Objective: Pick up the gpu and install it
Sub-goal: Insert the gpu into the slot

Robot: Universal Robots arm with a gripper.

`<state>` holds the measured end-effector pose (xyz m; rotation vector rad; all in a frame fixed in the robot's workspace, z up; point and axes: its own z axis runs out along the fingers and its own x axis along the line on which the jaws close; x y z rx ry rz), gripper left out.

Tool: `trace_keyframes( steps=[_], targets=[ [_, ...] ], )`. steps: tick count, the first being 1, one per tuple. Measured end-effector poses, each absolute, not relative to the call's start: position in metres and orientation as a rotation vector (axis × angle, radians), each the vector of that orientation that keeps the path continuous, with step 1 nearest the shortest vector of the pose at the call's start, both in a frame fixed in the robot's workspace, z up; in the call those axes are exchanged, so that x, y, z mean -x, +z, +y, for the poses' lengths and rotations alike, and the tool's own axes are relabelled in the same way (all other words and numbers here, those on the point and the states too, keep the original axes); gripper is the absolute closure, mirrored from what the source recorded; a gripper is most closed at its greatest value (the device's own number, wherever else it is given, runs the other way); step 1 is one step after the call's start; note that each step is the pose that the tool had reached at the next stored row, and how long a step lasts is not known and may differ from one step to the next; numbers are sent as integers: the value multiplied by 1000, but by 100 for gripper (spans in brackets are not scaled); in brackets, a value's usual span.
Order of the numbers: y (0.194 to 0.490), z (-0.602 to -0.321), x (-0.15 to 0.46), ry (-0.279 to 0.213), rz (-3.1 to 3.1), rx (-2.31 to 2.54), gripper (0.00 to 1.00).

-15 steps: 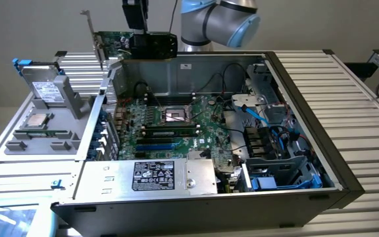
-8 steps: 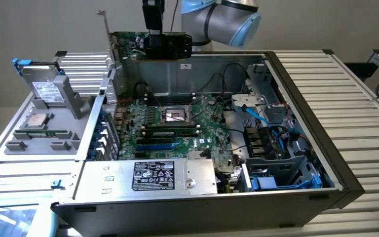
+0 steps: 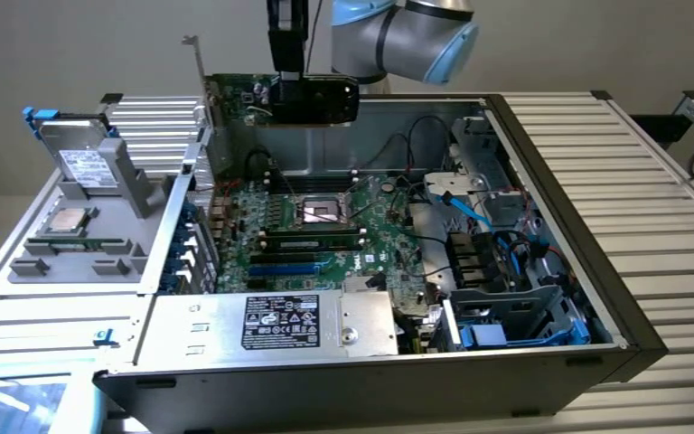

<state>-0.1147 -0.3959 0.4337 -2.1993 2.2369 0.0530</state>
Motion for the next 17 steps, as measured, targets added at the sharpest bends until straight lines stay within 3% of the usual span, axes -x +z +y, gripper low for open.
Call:
trace_keyframes(
  steps=[17],
  targets=[
    [403, -437, 112, 62, 2233, 2195, 72]
  ],
)
